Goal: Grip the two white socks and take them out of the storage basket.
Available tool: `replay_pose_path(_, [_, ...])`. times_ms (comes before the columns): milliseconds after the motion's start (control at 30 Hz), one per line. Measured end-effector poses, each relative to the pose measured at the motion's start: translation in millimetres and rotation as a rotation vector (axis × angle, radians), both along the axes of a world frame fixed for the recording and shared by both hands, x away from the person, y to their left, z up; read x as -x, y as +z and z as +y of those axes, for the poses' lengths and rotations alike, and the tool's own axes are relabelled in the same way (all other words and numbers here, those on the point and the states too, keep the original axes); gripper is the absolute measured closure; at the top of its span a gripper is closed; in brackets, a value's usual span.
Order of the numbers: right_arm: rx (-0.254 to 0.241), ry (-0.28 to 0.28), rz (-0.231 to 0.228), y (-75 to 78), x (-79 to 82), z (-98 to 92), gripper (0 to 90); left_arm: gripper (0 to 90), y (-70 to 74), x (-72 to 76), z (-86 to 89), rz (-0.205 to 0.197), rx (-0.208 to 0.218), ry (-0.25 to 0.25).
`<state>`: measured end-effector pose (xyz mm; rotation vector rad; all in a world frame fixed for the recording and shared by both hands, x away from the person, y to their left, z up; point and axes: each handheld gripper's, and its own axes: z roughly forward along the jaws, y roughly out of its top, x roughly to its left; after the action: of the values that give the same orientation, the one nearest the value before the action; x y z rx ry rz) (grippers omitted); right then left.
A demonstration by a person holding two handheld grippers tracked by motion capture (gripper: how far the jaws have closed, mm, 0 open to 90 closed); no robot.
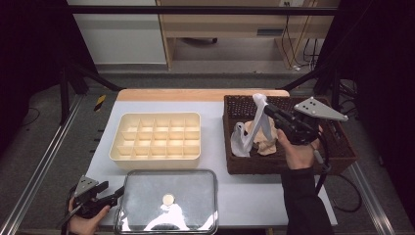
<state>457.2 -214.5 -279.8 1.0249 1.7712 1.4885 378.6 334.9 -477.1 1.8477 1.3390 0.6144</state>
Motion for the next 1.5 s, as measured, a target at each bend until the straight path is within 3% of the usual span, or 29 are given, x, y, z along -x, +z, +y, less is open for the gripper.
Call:
replay_pose_path(367, [0.001, 0.115, -0.027, 5.3, 19.3, 23.6, 88.4, 31.9, 0.2, -0.2, -0.1, 0.000, 0.001, 0.001])
replay_pose_path(767, [0.000, 0.254, -0.033, -7.2, 44.8, 55.8, 88.4, 32.1, -0.1, -0.8, -0.1, 0.002, 0.002, -0.001])
replay_pose_path(933, [0.039, 0.315, 0.006, -29.6, 56.9, 72.0, 88.3, 32.2, 0.7, -0.4, 0.5, -0.001, 0.005, 0.002])
replay_pose_path(1100, [0.064, 0.339, 0.039, -47.1, 63.1, 81.4, 88.3, 32.3, 0.8, -0.5, -0.2, -0.004, 0.005, 0.003])
replay_pose_path(1167, [0.089, 0.360, 0.074, -61.5, 66.6, 88.7, 88.3, 32.2, 0.8, -0.4, -0.1, -0.005, 0.004, 0.003])
replay_pose_path(1233, [0.086, 0.365, 0.085, -65.2, 67.4, 90.5, 88.3, 32.3, 0.9, -0.3, 0.1, -0.003, 0.002, 0.003])
replay_pose_path(1267, [0.110, 0.382, 0.119, -77.7, 69.3, 97.0, 88.2, 32.3, 1.0, -0.3, 0.2, -0.004, 0.001, 0.003])
replay_pose_path(1500, [0.154, 0.408, 0.197, -109.7, 69.6, 110.9, 88.1, 32.4, 0.9, -0.4, 0.0, -0.004, 0.001, 0.000])
